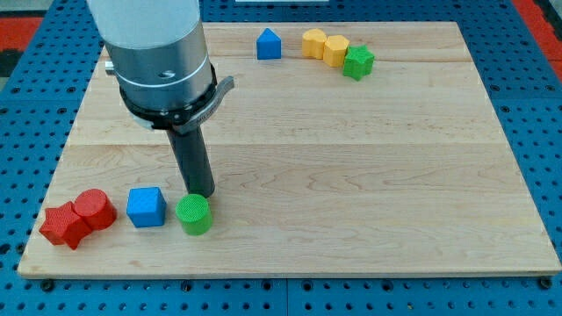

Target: Slide the green circle closer to the blue cube

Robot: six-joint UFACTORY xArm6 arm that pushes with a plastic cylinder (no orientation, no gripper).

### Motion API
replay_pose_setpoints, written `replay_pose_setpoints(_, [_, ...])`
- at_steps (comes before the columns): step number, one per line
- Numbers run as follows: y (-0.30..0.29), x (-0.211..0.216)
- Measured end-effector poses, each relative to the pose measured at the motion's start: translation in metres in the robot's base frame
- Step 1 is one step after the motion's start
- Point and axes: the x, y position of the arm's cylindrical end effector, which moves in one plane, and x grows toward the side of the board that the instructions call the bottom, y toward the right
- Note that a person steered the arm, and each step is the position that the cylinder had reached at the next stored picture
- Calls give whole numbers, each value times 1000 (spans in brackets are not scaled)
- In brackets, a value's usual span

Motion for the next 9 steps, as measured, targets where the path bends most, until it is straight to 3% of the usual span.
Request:
replay_pose_setpoints(1, [1, 6])
replay_pose_setpoints(3, [106, 5])
replay_pose_setpoints(7, [83, 37])
replay_pose_setpoints(9, [28, 37])
